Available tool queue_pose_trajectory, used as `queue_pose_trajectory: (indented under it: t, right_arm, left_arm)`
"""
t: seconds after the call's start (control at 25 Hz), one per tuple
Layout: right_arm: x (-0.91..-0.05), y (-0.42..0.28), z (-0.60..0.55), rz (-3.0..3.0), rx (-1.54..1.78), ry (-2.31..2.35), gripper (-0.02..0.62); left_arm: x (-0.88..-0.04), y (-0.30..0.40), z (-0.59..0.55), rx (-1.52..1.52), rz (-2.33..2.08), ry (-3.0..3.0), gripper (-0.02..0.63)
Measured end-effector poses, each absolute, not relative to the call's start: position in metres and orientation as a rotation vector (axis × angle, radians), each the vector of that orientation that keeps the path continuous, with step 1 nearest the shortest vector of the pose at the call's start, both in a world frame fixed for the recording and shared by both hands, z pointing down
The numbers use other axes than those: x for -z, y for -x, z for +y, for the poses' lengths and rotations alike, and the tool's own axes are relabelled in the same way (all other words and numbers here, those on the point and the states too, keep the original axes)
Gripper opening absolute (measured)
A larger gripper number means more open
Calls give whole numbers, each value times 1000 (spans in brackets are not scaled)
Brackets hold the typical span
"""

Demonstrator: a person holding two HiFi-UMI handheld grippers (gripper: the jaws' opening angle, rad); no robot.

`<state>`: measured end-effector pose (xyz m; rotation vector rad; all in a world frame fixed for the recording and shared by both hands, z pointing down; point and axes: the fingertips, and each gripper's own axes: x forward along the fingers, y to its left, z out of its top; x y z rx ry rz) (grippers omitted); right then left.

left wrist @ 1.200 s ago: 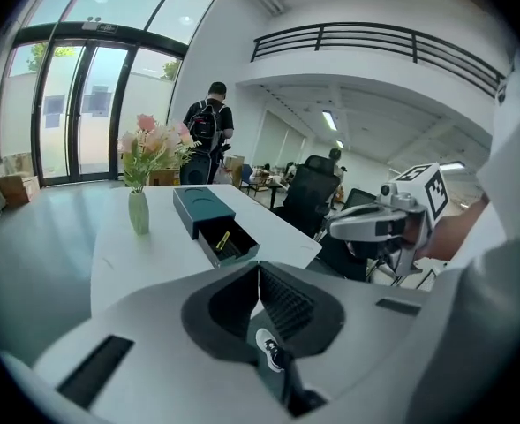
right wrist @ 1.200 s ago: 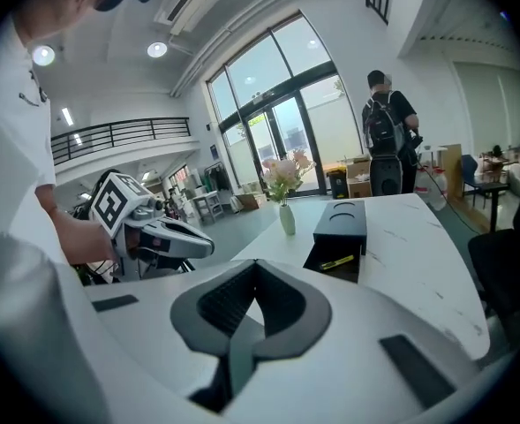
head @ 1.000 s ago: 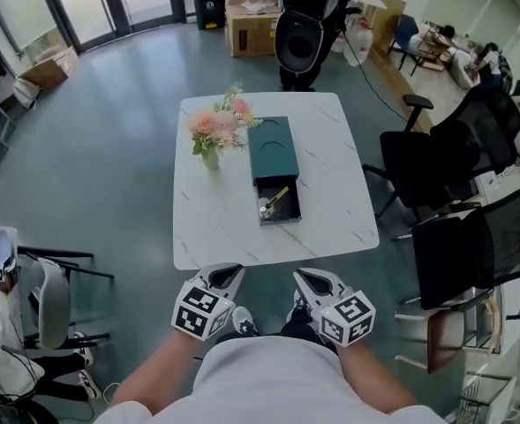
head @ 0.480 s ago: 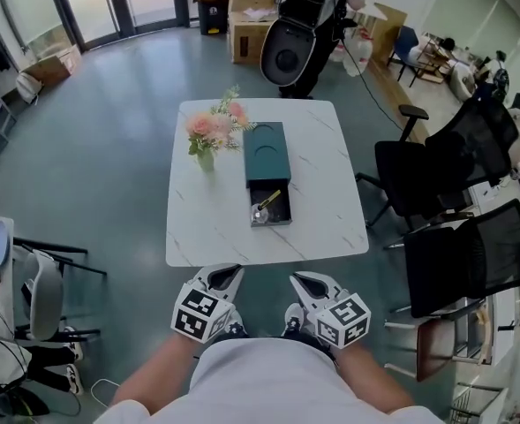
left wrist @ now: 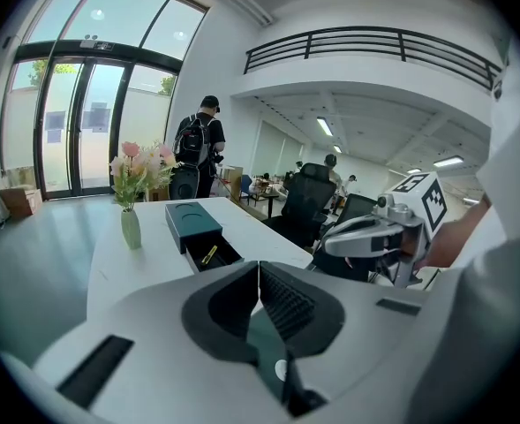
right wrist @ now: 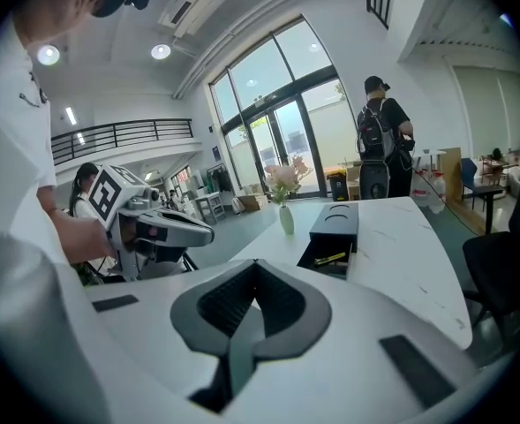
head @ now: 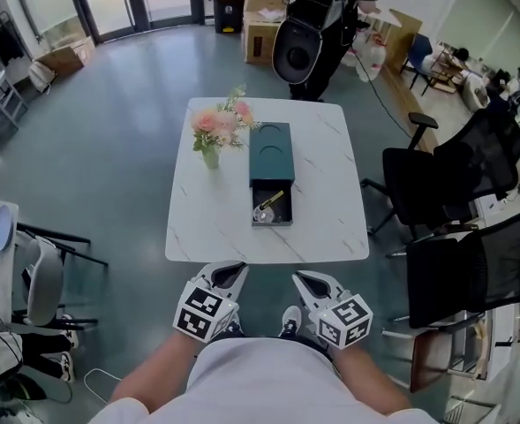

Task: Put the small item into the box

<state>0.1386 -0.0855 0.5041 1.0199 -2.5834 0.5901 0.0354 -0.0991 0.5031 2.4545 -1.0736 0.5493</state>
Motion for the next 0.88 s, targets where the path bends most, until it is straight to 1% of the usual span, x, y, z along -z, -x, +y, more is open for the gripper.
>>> queue_pose_trajectory:
  t: [0.88]
  right_arm:
    - [-501, -139, -86, -2607, -587, -999, 15]
  left_arm:
    - [-498, -39, -97, -562, -1082, -2463, 16]
